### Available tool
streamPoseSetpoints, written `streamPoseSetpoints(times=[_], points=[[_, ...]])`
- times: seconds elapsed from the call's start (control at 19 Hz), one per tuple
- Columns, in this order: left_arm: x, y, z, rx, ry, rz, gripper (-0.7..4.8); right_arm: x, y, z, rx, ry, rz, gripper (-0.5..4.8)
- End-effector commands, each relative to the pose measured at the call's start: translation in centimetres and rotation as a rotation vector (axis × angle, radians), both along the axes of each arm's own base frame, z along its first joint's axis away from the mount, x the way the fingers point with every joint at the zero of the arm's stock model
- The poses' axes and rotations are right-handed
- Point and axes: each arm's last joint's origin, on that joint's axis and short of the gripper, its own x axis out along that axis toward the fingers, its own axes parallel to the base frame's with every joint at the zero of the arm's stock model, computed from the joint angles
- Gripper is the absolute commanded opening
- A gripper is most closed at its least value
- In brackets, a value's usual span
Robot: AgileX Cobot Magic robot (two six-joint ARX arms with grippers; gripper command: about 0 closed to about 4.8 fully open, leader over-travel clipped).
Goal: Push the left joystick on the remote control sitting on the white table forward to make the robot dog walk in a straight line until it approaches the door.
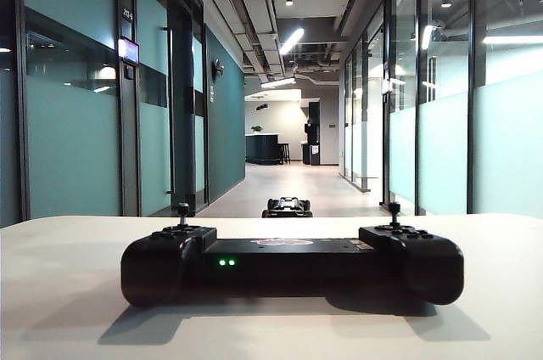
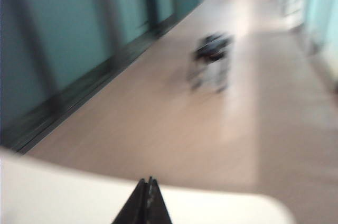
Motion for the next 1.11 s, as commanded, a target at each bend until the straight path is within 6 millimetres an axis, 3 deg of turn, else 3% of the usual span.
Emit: streamPoseSetpoints(times=[0.05, 0.32, 0.53, 0.9, 1.11], points=[[0.8, 0.0, 2.0, 0.0, 0.06, -0.013, -0.05, 0.9, 1.5, 0.6, 0.047, 0.093, -0.023, -0.04], [3.0, -0.6, 5.7, 0.0, 0.151, -0.116, -0.05, 1.7, 5.6, -0.3, -0.013, 0.193, 0.056, -0.04], [4.8, -2.9, 7.2, 0.114, 0.255, -0.263, -0.05, 1.7, 7.3, -1.1, -0.056, 0.354, 0.102, -0.04], [6.8, -8.6, 7.5, 0.226, 0.512, -0.55, -0.05, 2.6, 8.4, -0.3, -0.088, 0.548, 0.151, -0.04], [7.6, -10.2, 7.3, 0.184, 0.598, -0.755, -0.05, 3.3, 9.3, -1.5, -0.052, 0.719, 0.172, -0.04]])
